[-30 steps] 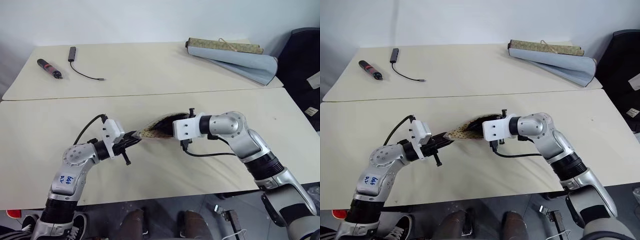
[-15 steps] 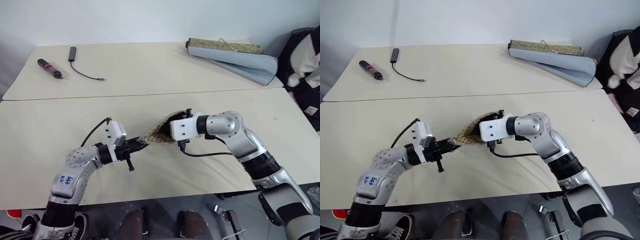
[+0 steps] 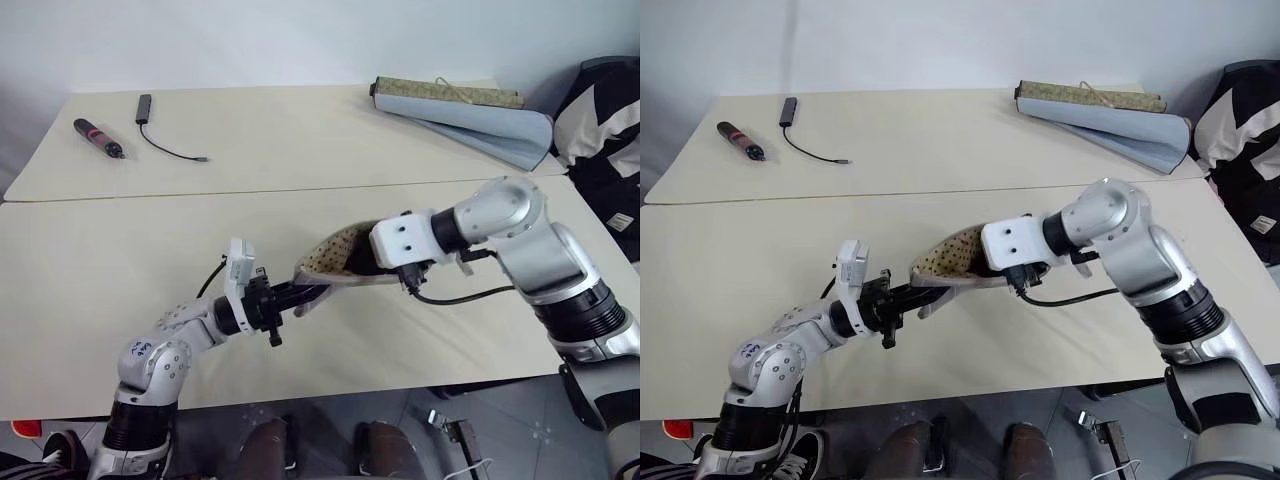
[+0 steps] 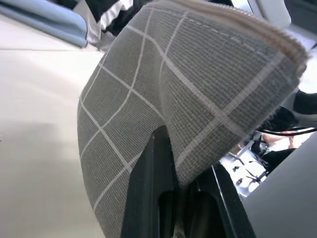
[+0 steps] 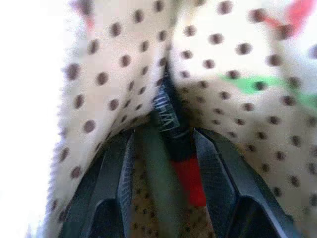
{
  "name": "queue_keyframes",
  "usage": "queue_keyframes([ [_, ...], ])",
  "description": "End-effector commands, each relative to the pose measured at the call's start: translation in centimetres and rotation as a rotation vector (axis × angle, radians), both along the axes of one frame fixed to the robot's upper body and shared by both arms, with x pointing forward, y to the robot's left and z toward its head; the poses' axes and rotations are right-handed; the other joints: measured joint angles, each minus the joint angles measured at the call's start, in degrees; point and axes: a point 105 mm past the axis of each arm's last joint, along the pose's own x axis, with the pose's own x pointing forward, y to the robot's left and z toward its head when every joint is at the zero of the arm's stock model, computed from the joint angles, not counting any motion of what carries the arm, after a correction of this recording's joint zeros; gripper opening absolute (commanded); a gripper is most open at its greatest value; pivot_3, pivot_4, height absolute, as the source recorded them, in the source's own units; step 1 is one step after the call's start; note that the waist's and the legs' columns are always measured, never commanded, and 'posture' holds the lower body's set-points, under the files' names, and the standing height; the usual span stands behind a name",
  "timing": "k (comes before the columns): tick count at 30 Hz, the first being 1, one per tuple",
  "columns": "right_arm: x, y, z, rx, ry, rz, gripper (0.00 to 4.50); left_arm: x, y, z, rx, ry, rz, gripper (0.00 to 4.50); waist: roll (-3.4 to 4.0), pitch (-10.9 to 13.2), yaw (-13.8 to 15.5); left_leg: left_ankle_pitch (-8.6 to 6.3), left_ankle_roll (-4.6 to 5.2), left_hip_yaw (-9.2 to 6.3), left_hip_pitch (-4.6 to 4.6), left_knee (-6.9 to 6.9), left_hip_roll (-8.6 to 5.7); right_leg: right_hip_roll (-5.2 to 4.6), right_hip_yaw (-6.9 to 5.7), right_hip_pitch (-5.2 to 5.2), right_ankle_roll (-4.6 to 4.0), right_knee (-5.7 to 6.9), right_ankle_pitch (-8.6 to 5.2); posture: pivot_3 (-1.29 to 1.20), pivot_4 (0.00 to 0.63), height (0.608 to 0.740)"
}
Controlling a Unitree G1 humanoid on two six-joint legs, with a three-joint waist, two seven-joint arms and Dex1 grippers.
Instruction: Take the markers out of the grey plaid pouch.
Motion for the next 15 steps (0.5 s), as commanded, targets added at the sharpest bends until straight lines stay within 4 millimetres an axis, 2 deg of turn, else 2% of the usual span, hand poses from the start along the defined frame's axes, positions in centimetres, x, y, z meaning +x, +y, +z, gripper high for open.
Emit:
queue_keyframes([
  [1, -0.1, -0.1, -1.9, -0.057, 0.01, -0.017, 1.94, 0.1, 0.7, -0.2, -0.014, -0.032, 0.046, 0.0, 0.0, 0.0, 0.02, 0.0, 0.0, 0.01, -0.03, 0.0, 0.0, 0.0, -0.01, -0.03, 0.0, 0.01, 0.0, 0.0, 0.15, 0.74],
  [4, 0.4, 0.4, -2.5, -0.058, 0.007, -0.029, 1.94, 0.1, 1.0, -1.0, 0.008, -0.033, 0.075, 0.0, -0.02, -0.01, 0.02, -0.01, -0.01, 0.02, -0.03, 0.02, -0.01, -0.03, 0.01, -0.05, 0.0, 0.0, 0.0, 0.0, 0.15, 0.74],
  [9, 0.9, 1.3, -3.0, -0.058, -0.002, -0.025, 1.94, 0.9, 1.5, -1.1, 0.007, -0.051, 0.143, 0.0, -0.02, -0.01, 0.02, -0.02, -0.04, 0.02, -0.01, 0.03, -0.01, -0.09, 0.01, -0.06, 0.0, -0.02, 0.0, 0.0, 0.15, 0.74],
  [12, 1.7, 1.8, -3.3, -0.057, -0.038, -0.031, 1.94, 1.6, 1.7, -0.5, -0.062, -0.023, 0.173, 0.0, -0.02, -0.01, 0.0, -0.02, -0.05, 0.02, 0.01, 0.04, -0.01, -0.08, 0.01, -0.06, 0.0, -0.01, 0.0, 0.0, 0.15, 0.74],
  [15, 2.5, 2.5, -3.4, -0.04, -0.075, -0.035, 1.94, 1.7, 1.9, -0.8, -0.102, 0.035, 0.183, 0.0, -0.02, -0.01, -0.02, -0.02, -0.04, 0.03, 0.0, 0.04, -0.01, -0.05, 0.0, -0.09, 0.0, 0.02, 0.0, 0.0, 0.15, 0.74],
])
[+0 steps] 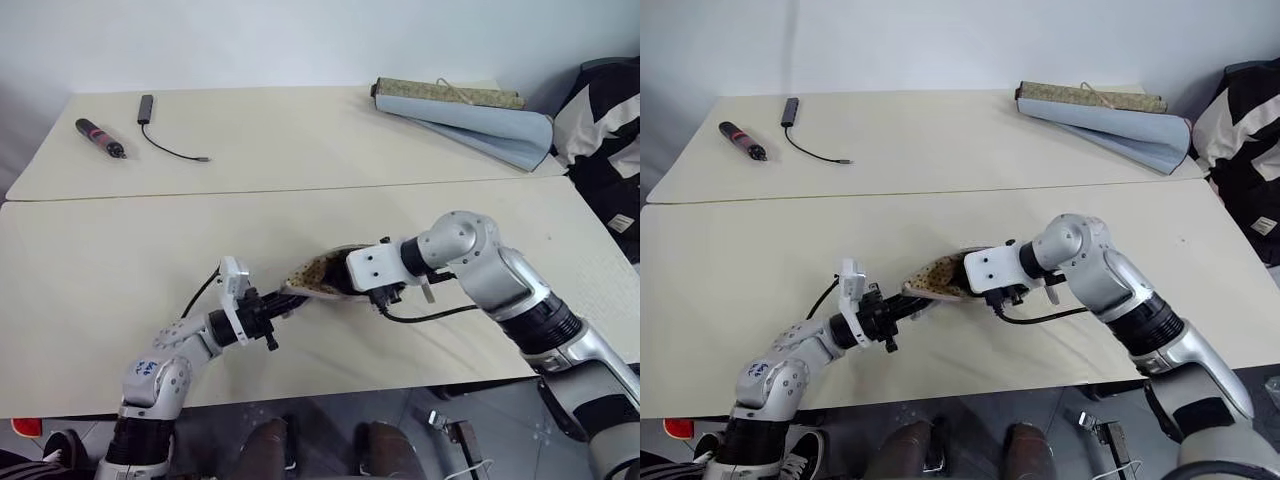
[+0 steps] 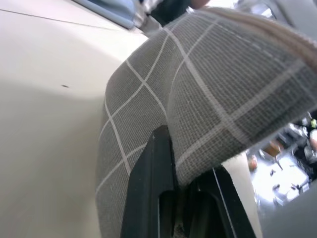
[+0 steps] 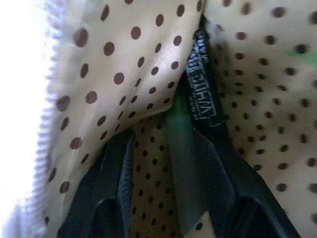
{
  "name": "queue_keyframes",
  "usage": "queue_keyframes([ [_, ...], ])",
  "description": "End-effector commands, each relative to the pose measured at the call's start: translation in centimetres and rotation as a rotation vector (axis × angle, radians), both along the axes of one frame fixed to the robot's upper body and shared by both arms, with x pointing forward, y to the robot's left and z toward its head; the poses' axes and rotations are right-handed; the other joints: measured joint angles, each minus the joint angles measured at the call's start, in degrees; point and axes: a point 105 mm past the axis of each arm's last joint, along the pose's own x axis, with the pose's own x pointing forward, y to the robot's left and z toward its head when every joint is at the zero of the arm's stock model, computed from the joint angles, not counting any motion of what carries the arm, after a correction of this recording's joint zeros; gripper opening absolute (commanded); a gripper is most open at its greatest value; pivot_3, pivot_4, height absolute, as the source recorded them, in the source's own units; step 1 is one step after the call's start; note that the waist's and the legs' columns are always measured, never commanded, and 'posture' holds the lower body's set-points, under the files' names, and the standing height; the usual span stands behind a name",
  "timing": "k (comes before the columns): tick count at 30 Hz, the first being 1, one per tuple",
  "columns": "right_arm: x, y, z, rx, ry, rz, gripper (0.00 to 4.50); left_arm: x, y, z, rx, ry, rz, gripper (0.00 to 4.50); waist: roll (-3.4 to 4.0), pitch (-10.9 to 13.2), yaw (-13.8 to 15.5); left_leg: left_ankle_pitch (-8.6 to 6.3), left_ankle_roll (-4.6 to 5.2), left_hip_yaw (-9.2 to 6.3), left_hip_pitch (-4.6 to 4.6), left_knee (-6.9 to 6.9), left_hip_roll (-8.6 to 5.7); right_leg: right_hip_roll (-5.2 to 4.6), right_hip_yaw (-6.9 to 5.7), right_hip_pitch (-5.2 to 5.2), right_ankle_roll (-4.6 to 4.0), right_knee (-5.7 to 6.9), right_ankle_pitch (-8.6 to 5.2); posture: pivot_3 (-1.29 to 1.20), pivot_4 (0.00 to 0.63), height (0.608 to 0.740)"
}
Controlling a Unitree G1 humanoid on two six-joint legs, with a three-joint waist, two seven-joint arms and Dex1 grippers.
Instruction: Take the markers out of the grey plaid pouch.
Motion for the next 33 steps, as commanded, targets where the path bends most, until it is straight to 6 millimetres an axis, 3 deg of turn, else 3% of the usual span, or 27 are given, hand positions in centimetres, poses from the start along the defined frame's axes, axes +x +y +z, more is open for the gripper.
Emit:
queue_keyframes([
  [1, 0.7, 0.7, -0.3, 0.003, -0.036, 0.003, 1.94, 0.0, 0.4, 1.1, -0.086, -0.001, 0.005, 0.0, 0.0, 0.0, -0.05, 0.0, 0.0, 0.0, 0.0, 0.0, 0.0, 0.01, 0.0, 0.0, 0.0, 0.02, 0.0, 0.0, 0.15, 0.74],
  [4, 0.3, 1.0, -0.6, -0.002, -0.026, 0.027, 1.94, -0.2, 0.4, 0.7, -0.096, 0.02, -0.003, 0.0, 0.0, 0.0, -0.06, 0.01, 0.01, -0.01, 0.0, -0.02, 0.0, 0.05, 0.0, 0.0, 0.0, 0.09, 0.0, 0.0, 0.15, 0.74],
  [7, -0.1, 2.4, 0.7, 0.088, -0.023, 0.051, 1.94, -0.4, 0.0, 1.4, -0.132, 0.015, -0.028, 0.0, 0.0, 0.0, -0.14, 0.01, 0.01, 0.0, -0.01, -0.01, 0.01, 0.07, 0.0, 0.01, 0.0, 0.07, 0.0, 0.0, 0.15, 0.74],
  [10, -0.4, 2.2, 1.5, 0.107, -0.02, 0.053, 1.94, -0.9, -0.9, 2.1, -0.16, 0.02, -0.082, 0.0, 0.0, 0.0, -0.09, 0.01, 0.01, -0.01, -0.01, -0.01, 0.02, 0.07, 0.01, 0.01, 0.0, 0.08, 0.0, 0.0, 0.15, 0.74],
  [11, -0.4, 2.0, 2.0, 0.114, -0.022, 0.051, 1.94, -0.9, -1.1, 2.2, -0.169, 0.026, -0.093, 0.0, 0.0, 0.0, 0.01, 0.01, 0.01, -0.01, -0.01, -0.01, 0.02, 0.08, 0.01, 0.01, 0.0, 0.07, 0.0, 0.0, 0.15, 0.74],
  [13, -0.5, 1.1, 4.9, 0.194, -0.009, 0.034, 1.94, -1.5, -2.0, 2.8, -0.186, 0.036, -0.155, 0.0, -0.01, 0.01, 0.31, 0.01, 0.02, -0.03, -0.03, 0.0, 0.0, 0.05, 0.01, 0.02, 0.0, 0.06, 0.0, 0.0, 0.15, 0.74],
  [14, -0.5, -0.1, 5.8, 0.184, -0.013, 0.025, 1.94, -1.8, -2.4, 3.4, -0.224, 0.048, -0.193, 0.0, -0.01, 0.01, 0.51, 0.01, 0.02, -0.04, -0.07, 0.01, -0.01, 0.04, 0.02, 0.01, 0.0, 0.05, 0.0, 0.0, 0.15, 0.74],
  [17, -1.0, -2.2, 6.6, 0.144, 0.016, 0.004, 1.94, -2.2, -3.1, 4.7, -0.318, 0.091, -0.262, 0.0, -0.01, 0.01, 1.37, -0.04, 0.09, -0.06, -0.08, 0.13, -0.02, 0.0, 0.04, 0.04, 0.01, -0.02, 0.01, 0.0, 0.15, 0.74],
  [20, -1.7, -2.6, 6.9, 0.14, 0.06, 0.004, 1.94, -2.4, -3.2, 5.2, -0.375, 0.129, -0.306, 0.0, -0.02, 0.01, 1.29, -0.26, -0.15, -0.14, -0.04, 0.2, 0.02, -0.06, 0.11, 0.17, 0.01, -0.19, 0.01, 0.0, 0.15, 0.74],
  [23, -2.3, -2.4, 6.7, 0.117, 0.09, 0.006, 1.94, -2.1, -3.6, 4.7, -0.358, 0.157, -0.306, 0.0, -0.01, 0.01, 1.1, -0.2, -0.06, -0.06, -0.03, 0.18, 0.06, 0.01, 0.05, 0.13, 0.01, -0.18, 0.01, 0.0, 0.15, 0.74],
  [26, -2.9, -1.9, 4.0, 0.031, 0.153, -0.006, 1.94, -0.5, -2.7, 2.1, -0.33, 0.226, -0.187, 0.0, -0.01, 0.01, 1.24, -0.16, 0.0, -0.04, -0.02, 0.19, 0.07, 0.11, 0.03, 0.12, 0.01, -0.17, 0.0, 0.0, 0.15, 0.74],
  [29, -2.3, -2.1, 1.6, -0.056, 0.145, -0.034, 1.94, -0.1, -2.0, -0.4, -0.23, 0.222, -0.11, 0.0, -0.03, 0.0, 1.29, -0.2, -0.03, -0.02, -0.04, 0.23, 0.05, 0.09, 0.01, 0.12, 0.01, -0.22, 0.01, 0.0, 0.15, 0.74],
  [33, -1.2, -1.2, 0.7, -0.047, 0.123, -0.049, 1.94, 0.2, -0.8, -1.2, -0.211, 0.233, -0.044, 0.0, -0.12, -0.06, 1.14, -0.32, -0.2, 0.07, -0.03, 0.25, 0.06, 0.04, 0.04, 0.03, 0.01, -0.15, 0.01, 0.0, 0.15, 0.74],
])
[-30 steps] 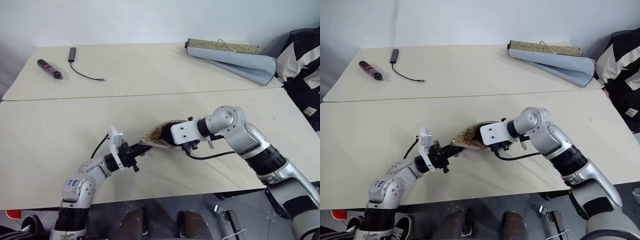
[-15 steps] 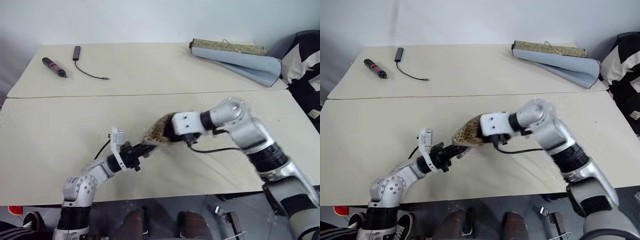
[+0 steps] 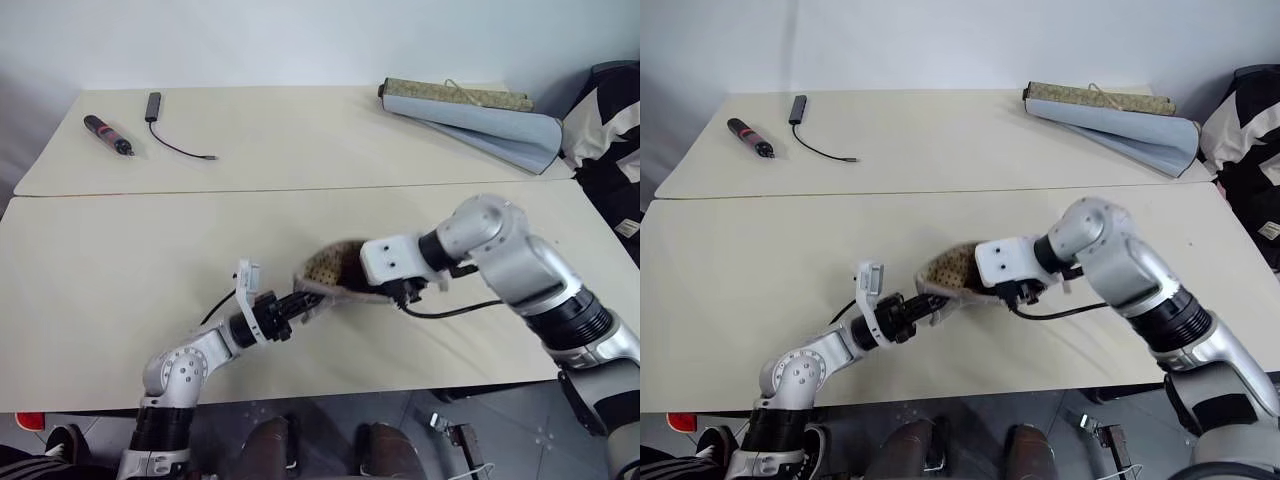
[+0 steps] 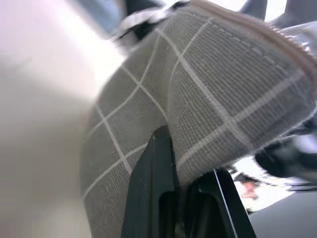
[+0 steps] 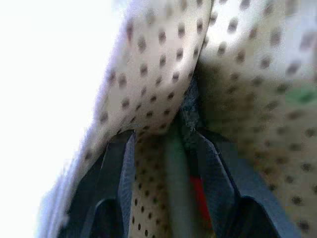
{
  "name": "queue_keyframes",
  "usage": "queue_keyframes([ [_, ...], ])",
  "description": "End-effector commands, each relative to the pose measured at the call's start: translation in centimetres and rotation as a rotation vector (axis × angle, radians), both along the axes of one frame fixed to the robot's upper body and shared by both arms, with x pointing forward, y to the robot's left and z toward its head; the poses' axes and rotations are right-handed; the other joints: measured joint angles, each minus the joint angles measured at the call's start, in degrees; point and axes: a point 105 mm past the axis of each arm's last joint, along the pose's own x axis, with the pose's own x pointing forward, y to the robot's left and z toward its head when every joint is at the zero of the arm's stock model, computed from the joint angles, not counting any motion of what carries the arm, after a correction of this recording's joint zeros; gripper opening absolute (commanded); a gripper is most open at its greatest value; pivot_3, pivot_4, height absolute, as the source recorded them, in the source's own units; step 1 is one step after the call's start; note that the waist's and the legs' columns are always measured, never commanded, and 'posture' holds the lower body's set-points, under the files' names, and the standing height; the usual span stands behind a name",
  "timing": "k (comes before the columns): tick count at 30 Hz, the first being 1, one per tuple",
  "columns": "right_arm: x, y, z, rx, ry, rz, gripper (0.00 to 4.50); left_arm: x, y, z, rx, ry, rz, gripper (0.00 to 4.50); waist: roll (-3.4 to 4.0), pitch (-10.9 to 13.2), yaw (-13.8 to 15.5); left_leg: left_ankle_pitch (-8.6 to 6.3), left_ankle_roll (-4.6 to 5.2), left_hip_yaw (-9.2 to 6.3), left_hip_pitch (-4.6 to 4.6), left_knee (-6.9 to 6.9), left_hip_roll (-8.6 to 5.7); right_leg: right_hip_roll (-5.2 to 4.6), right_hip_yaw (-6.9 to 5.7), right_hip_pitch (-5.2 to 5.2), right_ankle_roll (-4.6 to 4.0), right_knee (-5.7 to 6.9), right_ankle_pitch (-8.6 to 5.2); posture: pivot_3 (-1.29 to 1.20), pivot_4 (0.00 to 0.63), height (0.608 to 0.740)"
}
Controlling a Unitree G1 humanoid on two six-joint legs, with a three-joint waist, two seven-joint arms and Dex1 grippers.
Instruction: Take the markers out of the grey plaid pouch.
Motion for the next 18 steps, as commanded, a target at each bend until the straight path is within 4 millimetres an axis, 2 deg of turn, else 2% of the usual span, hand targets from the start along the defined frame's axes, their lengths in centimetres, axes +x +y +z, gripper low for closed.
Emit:
queue_keyframes([
  [1, 0.9, 0.3, -1.0, -0.023, -0.028, -0.012, 1.94, 0.7, 1.4, 0.1, 0.038, -0.043, 0.078, 0.0, -0.05, -0.03, -0.07, -0.02, -0.05, -0.01, 0.03, 0.01, 0.04, -0.07, 0.01, 0.01, 0.0, 0.01, 0.0, 0.0, 0.15, 0.74],
  [6, 1.8, 0.7, -1.0, -0.022, -0.076, -0.011, 1.94, 1.4, 2.1, 0.2, 0.039, -0.06, 0.137, 0.0, -0.06, -0.04, -0.09, -0.04, -0.1, 0.0, 0.03, 0.0, 0.04, -0.1, 0.02, -0.02, -0.02, 0.05, 0.01, 0.0, 0.15, 0.74],
  [13, 2.3, 0.2, -2.1, -0.068, -0.102, 0.004, 1.94, 1.1, 1.5, 0.3, 0.064, -0.102, 0.121, 0.0, -0.06, -0.04, -0.06, -0.04, -0.09, 0.01, 0.03, 0.0, 0.03, -0.03, 0.01, -0.02, -0.02, 0.05, 0.01, 0.0, 0.15, 0.74],
  [18, 2.5, 1.0, -2.1, -0.033, -0.107, 0.01, 1.94, 1.1, 1.5, 0.4, 0.067, -0.107, 0.121, 0.0, -0.06, -0.04, -0.12, -0.04, -0.09, 0.0, 0.04, 0.01, 0.04, -0.05, 0.01, -0.01, -0.02, 0.08, 0.01, 0.0, 0.15, 0.74],
])
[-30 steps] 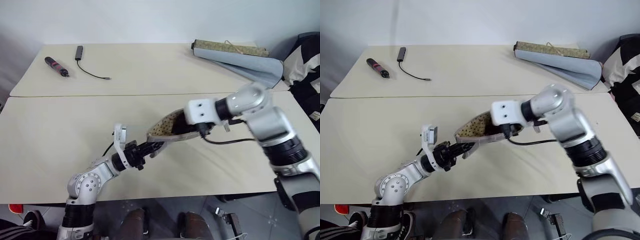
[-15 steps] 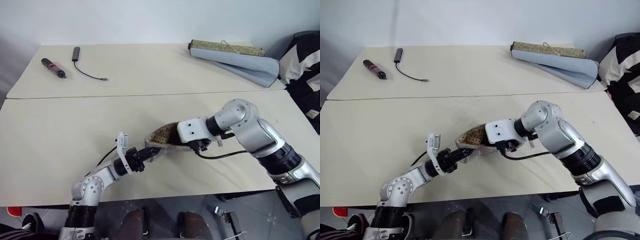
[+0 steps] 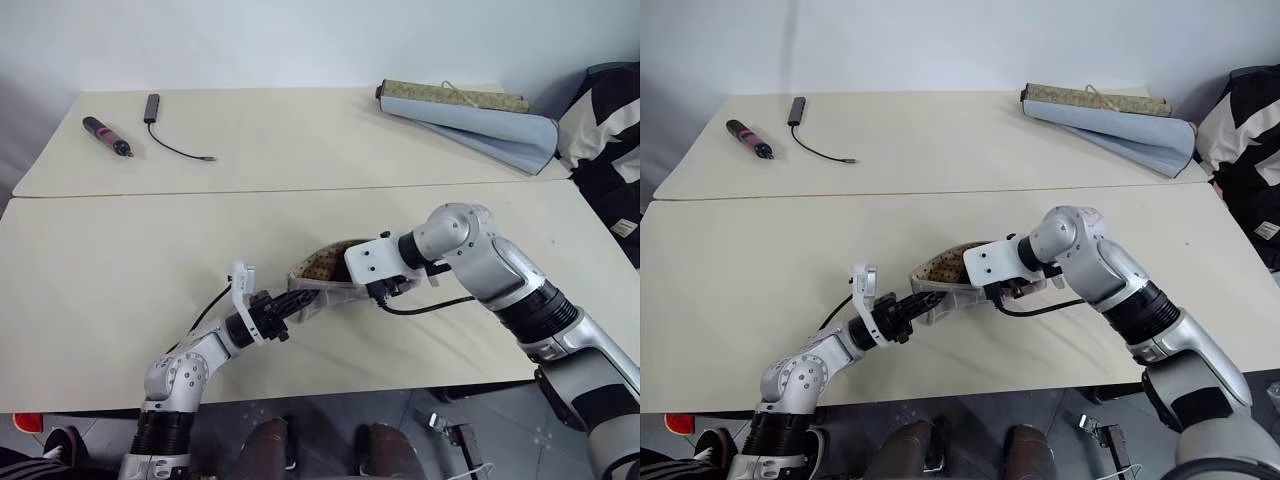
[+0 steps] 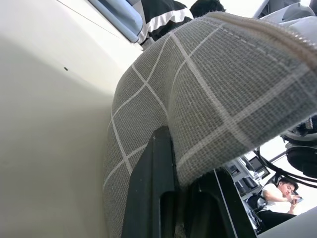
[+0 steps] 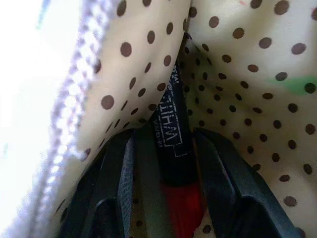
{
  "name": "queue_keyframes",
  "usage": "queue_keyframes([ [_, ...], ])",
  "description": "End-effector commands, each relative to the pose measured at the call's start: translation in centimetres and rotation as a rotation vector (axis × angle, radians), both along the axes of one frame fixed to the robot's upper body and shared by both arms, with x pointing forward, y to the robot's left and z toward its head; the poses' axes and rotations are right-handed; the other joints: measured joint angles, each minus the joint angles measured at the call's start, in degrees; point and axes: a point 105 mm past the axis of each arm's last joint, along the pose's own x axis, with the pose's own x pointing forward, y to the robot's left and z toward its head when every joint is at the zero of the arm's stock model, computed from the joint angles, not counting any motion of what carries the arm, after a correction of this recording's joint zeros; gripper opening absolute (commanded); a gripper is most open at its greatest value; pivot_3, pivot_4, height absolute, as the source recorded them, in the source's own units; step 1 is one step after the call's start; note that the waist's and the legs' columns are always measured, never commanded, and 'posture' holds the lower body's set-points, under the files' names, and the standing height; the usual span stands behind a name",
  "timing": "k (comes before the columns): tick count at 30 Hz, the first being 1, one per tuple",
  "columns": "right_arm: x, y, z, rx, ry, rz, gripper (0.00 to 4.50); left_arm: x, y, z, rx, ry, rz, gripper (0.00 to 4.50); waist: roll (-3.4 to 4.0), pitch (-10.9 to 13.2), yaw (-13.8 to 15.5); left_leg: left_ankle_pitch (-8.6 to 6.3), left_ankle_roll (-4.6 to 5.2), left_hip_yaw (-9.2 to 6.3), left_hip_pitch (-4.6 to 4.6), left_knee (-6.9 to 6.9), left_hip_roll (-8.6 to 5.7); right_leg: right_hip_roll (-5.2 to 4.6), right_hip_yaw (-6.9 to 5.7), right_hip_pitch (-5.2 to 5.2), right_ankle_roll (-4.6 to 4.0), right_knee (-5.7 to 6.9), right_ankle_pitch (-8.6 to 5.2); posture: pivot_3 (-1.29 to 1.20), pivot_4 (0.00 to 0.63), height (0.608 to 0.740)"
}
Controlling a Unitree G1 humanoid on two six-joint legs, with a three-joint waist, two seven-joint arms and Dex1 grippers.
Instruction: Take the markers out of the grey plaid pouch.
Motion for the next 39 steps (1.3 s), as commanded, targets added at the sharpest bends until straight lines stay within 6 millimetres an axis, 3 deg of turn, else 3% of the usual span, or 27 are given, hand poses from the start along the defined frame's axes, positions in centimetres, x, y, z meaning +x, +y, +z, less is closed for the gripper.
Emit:
queue_keyframes([
  [1, 0.1, 0.0, -0.8, -0.001, 0.01, -0.011, 1.76, 0.3, 0.9, 0.5, 0.007, -0.029, 0.046, 0.0, 0.0, 0.0, -0.01, 0.0, 0.0, 0.0, 0.0, 0.0, 0.0, 0.0, 0.0, 0.0, 0.0, 0.0, 0.0, 0.0, 0.15, 0.74],
  [6, 0.0, 0.3, -0.1, 0.032, 0.001, -0.004, 0.57, 0.3, 0.8, 0.5, 0.014, -0.038, 0.046, 0.0, 0.0, 0.0, -0.04, 0.0, 0.0, 0.0, -0.01, -0.01, 0.0, -0.01, 0.01, -0.01, 0.0, -0.01, 0.0, 0.0, 0.15, 0.74],
  [13, -0.5, 1.1, 2.7, 0.181, 0.016, 0.001, 0.57, 0.4, 0.7, 0.5, 0.021, -0.045, 0.05, 0.0, 0.0, 0.0, 0.06, 0.0, 0.0, -0.01, -0.03, -0.03, 0.0, -0.04, 0.0, -0.03, 0.0, -0.03, 0.0, 0.0, 0.15, 0.74],
  [16, 0.6, 0.0, 3.3, 0.238, 0.005, -0.095, 0.57, 0.1, 0.4, 0.6, 0.046, -0.067, 0.025, 0.0, 0.0, 0.0, 0.08, 0.0, 0.0, -0.01, -0.05, -0.05, 0.0, -0.05, -0.02, -0.04, 0.0, -0.05, 0.0, 0.0, 0.15, 0.74],
  [19, 1.1, -0.9, 3.3, 0.253, 0.011, -0.152, 0.57, -0.1, 0.4, 0.9, 0.049, -0.074, 0.017, 0.0, 0.0, 0.0, 0.12, 0.0, 0.01, -0.01, -0.07, -0.06, -0.01, -0.04, -0.03, -0.04, 0.0, -0.07, 0.0, 0.0, 0.15, 0.74],
  [26, 0.8, -0.9, 4.0, 0.335, 0.068, -0.201, 0.57, -0.4, 0.5, 1.2, 0.092, -0.106, -0.015, 0.0, 0.0, 0.0, 0.11, -0.01, 0.02, -0.01, -0.07, -0.08, -0.02, -0.05, -0.03, -0.05, 0.0, -0.08, 0.0, 0.0, 0.15, 0.74],
  [31, 1.7, -2.4, 3.4, 0.255, 0.005, -0.25, 0.57, -0.8, 0.2, 0.9, 0.211, -0.167, -0.076, 0.0, 0.0, 0.0, 0.16, -0.02, 0.02, 0.0, -0.09, -0.09, -0.02, -0.04, -0.03, -0.07, 0.0, -0.1, 0.0, 0.0, 0.15, 0.74],
  [36, 2.2, -1.5, 2.8, 0.295, 0.004, -0.279, 0.57, -1.7, -1.6, 1.7, 0.311, -0.276, -0.177, 0.0, 0.01, 0.01, 0.1, -0.02, 0.0, 0.06, -0.09, -0.16, -0.02, -0.07, 0.02, -0.14, 0.0, -0.1, 0.0, 0.0, 0.15, 0.74],
  [39, 2.0, -1.7, 2.8, 0.304, 0.017, -0.276, 0.57, -0.6, -1.0, 2.1, 0.306, -0.29, -0.107, 0.0, 0.03, 0.02, 0.1, -0.02, -0.03, 0.09, -0.09, -0.25, -0.02, -0.05, 0.04, -0.18, 0.0, -0.16, 0.0, 0.0, 0.15, 0.74],
])
